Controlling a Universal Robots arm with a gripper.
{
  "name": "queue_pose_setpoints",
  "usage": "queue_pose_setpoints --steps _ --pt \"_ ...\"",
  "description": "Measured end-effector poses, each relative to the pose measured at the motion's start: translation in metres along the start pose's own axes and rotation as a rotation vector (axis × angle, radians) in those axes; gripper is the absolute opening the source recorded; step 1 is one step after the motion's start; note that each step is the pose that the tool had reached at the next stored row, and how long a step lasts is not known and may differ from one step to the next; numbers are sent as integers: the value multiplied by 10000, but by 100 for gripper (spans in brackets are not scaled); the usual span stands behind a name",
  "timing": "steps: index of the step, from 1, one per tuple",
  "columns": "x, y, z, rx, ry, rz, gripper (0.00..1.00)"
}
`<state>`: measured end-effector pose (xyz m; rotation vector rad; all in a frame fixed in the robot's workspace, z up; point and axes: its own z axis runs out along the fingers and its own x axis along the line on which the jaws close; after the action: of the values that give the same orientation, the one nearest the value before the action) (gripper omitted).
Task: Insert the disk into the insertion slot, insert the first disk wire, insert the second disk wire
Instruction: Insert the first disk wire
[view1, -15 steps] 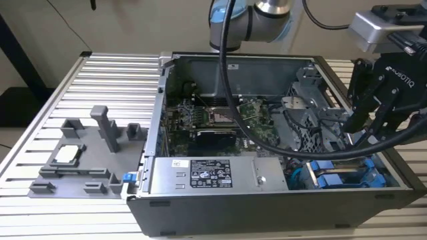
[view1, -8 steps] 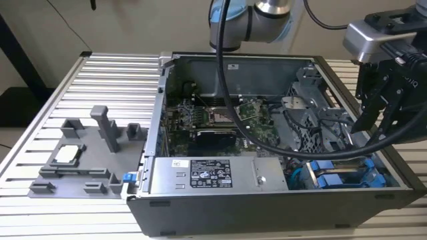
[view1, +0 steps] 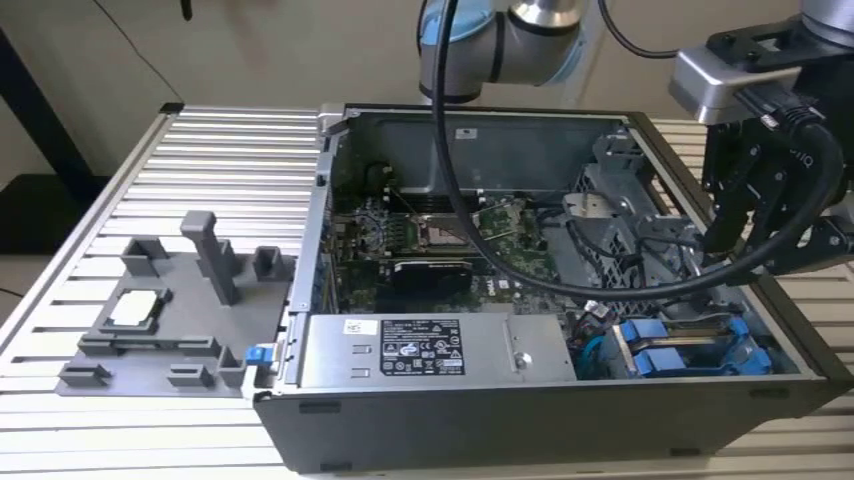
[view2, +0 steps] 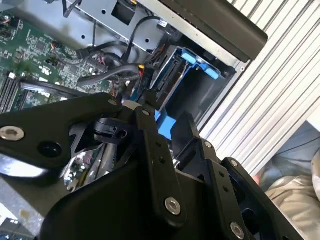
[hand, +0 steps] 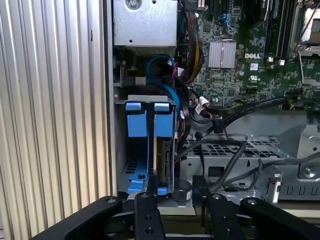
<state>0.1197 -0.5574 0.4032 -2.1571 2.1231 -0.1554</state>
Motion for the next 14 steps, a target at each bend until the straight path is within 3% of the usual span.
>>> queue_pose_setpoints --steps 5,10,14 --pt "-2 -19 30 51 -102 -80 41" --pt "-1 -26 45 149 -370 -217 41" --pt "-13 -32 85 168 -415 -383 41"
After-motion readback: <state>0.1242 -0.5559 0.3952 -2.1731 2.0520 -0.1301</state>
